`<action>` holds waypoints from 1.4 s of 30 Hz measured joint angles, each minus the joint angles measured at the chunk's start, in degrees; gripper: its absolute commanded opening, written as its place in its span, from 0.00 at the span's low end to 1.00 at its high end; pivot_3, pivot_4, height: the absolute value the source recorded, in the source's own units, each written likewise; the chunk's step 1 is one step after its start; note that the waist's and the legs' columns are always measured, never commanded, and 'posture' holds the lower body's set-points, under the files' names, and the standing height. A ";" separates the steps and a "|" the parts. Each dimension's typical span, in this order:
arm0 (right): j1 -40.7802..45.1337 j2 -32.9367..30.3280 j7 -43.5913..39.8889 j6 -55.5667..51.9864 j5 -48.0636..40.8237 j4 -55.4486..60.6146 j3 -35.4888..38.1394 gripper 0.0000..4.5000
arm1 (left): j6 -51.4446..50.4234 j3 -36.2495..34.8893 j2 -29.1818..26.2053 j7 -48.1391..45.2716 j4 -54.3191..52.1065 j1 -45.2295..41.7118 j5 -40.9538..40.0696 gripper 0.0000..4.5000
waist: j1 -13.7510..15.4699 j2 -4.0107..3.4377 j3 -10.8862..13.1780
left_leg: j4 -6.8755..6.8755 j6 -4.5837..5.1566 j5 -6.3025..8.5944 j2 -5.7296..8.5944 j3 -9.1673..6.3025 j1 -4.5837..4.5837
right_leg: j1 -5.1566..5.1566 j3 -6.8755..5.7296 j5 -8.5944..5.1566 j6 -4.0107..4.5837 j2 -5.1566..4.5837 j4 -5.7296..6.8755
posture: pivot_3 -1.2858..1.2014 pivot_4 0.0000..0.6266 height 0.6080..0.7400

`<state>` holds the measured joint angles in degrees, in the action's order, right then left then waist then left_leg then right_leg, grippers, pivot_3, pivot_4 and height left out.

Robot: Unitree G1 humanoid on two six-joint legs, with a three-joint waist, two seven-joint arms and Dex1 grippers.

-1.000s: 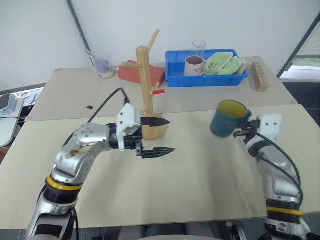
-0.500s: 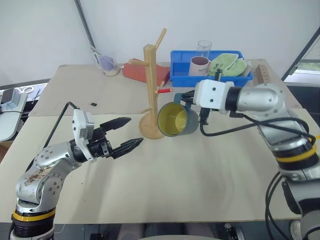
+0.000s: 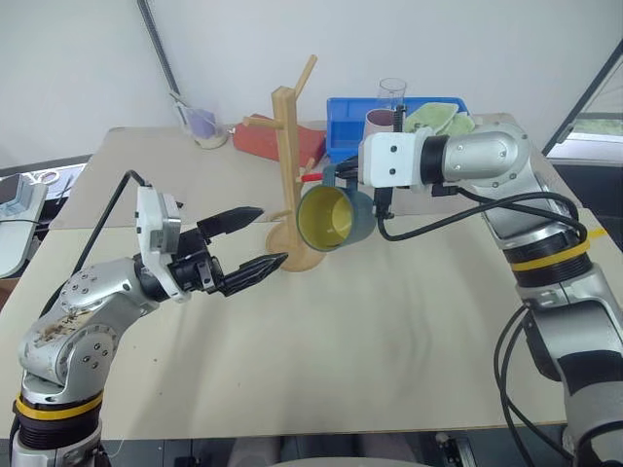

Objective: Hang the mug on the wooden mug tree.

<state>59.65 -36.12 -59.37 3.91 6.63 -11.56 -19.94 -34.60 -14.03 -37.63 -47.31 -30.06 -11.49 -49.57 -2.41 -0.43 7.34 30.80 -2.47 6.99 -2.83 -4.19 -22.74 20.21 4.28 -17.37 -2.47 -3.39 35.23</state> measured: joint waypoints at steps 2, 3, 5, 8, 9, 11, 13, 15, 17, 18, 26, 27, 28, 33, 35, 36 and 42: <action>0.53 0.41 -0.13 0.96 0.58 -1.74 0.00 0.01 | -0.33 0.00 -0.01 0.37 0.15 -0.34 -0.03 1.00 | 0.00 -0.01 0.00 | 0.00 0.00 0.00 0.00 0.00 0.00 | 0.00 0.00 0.01 -0.01 0.00 0.01 | 0.52 0.24 1.00; 1.00 0.90 -0.16 1.59 1.18 -2.89 0.00 0.01 | -0.34 0.00 -0.01 0.50 0.49 -0.73 -0.03 1.00 | -0.02 -0.01 0.00 | 0.00 0.00 0.00 0.00 0.00 0.00 | 0.01 0.00 0.01 -0.01 0.01 0.02 | 0.52 0.24 1.00; 2.06 1.78 -0.18 2.59 1.66 -4.95 0.00 0.01 | -0.32 -0.05 -0.01 0.57 0.96 -1.22 -0.02 1.00 | -0.07 -0.01 -0.01 | -0.01 0.00 0.00 0.00 0.00 0.01 | 0.01 0.00 0.01 -0.02 0.01 0.04 | 0.52 0.24 1.00; 3.61 2.75 -0.17 4.36 2.52 -7.94 0.00 0.01 | -0.25 -0.03 -0.01 0.40 1.61 -1.29 -0.01 1.00 | -0.08 -0.02 -0.01 | -0.01 0.00 0.00 0.00 0.00 0.03 | 0.00 0.01 0.02 -0.02 0.02 0.05 | 0.52 0.24 1.00; 4.08 3.22 -0.19 4.86 2.94 -9.10 -0.01 0.01 | -0.20 -0.03 -0.01 0.31 1.88 -1.28 0.02 1.00 | -0.08 -0.02 -0.01 | -0.01 0.00 0.00 0.00 -0.01 0.03 | 0.01 0.01 0.02 -0.02 0.02 0.05 | 0.52 0.24 1.00; 4.56 3.81 -0.28 5.88 3.48 -10.75 -0.03 0.01 | 0.03 -0.03 -0.01 0.03 2.08 -1.26 0.06 1.00 | -0.07 -0.02 -0.01 | -0.01 0.00 0.00 0.00 0.00 0.02 | 0.01 0.01 0.01 -0.01 0.02 0.05 | 0.52 0.24 1.00; 5.00 4.58 -0.51 6.68 3.82 -12.28 -0.07 0.01 | 0.95 -0.03 -0.01 -0.40 2.24 -1.18 0.31 1.00 | -0.07 -0.03 -0.02 | -0.02 0.00 0.00 0.00 -0.01 0.02 | 0.01 0.01 0.02 -0.01 0.02 0.05 | 0.52 0.24 1.00; 5.26 5.55 -0.92 6.81 3.87 -13.22 -0.11 0.09 | 1.42 -0.01 -0.01 -0.64 2.41 -1.14 0.53 1.00 | -0.06 -0.03 -0.02 | -0.02 0.00 0.00 0.00 0.00 0.03 | 0.01 0.01 0.02 -0.02 0.02 0.08 | 0.52 0.24 1.00; 5.56 6.28 -1.43 7.04 3.87 -13.89 -0.11 0.26 | 1.79 0.02 -0.01 -0.66 2.55 -1.14 0.76 1.00 | -0.07 -0.04 -0.02 | -0.02 0.00 0.00 0.00 0.00 0.03 | 0.01 0.01 0.02 -0.02 0.02 0.11 | 0.52 0.24 1.00; 5.82 6.51 -1.48 7.17 3.87 -14.07 -0.11 0.33 | 1.86 0.05 -0.01 -0.66 2.60 -1.13 0.96 1.00 | -0.07 -0.04 -0.02 | -0.02 0.00 0.00 0.00 -0.01 0.02 | 0.02 0.01 0.03 -0.03 0.02 0.13 | 0.52 0.24 1.00; 7.27 5.95 -3.90 7.33 3.14 -13.94 0.11 0.94 | 1.95 0.16 -0.48 -0.95 3.61 -0.73 1.81 1.00 | 0.00 -0.04 -0.02 | -0.02 0.00 0.00 0.00 -0.01 0.06 | 0.02 0.00 0.00 0.01 0.02 0.19 | 0.52 0.24 1.00; 7.22 5.25 -4.87 7.23 2.47 -13.30 0.34 0.99 | 2.15 0.22 -0.92 -0.91 3.81 -0.69 2.80 1.00 | 0.03 -0.04 -0.02 | -0.03 0.00 0.00 0.00 -0.01 0.06 | 0.02 0.00 0.00 0.01 0.02 0.18 | 0.52 0.24 1.00; 7.05 4.22 -6.26 6.89 1.16 -12.20 0.79 0.99 | 2.25 0.31 -1.85 -0.78 4.12 -0.65 4.15 1.00 | 0.08 -0.03 -0.01 | -0.03 0.00 0.00 0.00 -0.01 0.05 | 0.02 0.00 0.00 0.01 0.02 0.18 | 0.52 0.24 1.00; 3.85 -2.50 -13.44 -0.57 -7.35 -5.11 6.46 0.99 | 2.40 1.02 -8.31 0.42 8.26 -1.29 12.72 1.00 | 0.24 -0.02 -0.01 | -0.03 -0.26 0.17 0.00 -0.01 0.07 | 0.02 0.01 -0.02 0.04 0.00 0.17 | 0.52 0.24 1.00; 1.45 -4.44 -15.47 -6.05 -11.42 -2.02 9.08 0.99 | 2.73 1.15 -10.06 -0.01 9.85 -1.89 14.73 1.00 | 0.21 -0.02 0.00 | -0.04 -0.31 0.20 0.00 0.00 0.07 | 0.03 0.00 -0.02 0.04 0.00 0.16 | 0.52 0.24 1.00; -0.19 -5.52 -16.12 -9.81 -13.93 0.21 10.56 0.99 | 3.20 1.16 -11.02 -0.84 10.76 -2.34 15.37 1.00 | 0.20 -0.02 0.00 | -0.05 -0.33 0.21 0.00 0.00 0.06 | 0.04 0.00 -0.02 0.04 -0.01 0.16 | 0.52 0.24 1.00; -7.97 -9.62 -15.33 -28.01 -24.85 13.57 17.17 0.99 | 3.80 0.06 -14.99 -5.21 16.44 -6.34 16.23 1.00 | -0.04 -0.05 0.00 | -0.08 -0.38 0.24 -0.01 0.01 0.07 | 0.11 0.00 -0.03 0.06 -0.03 0.16 | 0.52 0.24 1.00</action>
<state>51.68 -45.74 -74.71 -24.11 -18.22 2.01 -2.77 -30.80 -13.97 -52.62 -52.51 -13.61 -17.83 -33.34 -2.45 -0.48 7.33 30.72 -2.85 7.23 -2.84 -4.18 -22.66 20.32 4.29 -17.40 -2.41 -3.42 35.39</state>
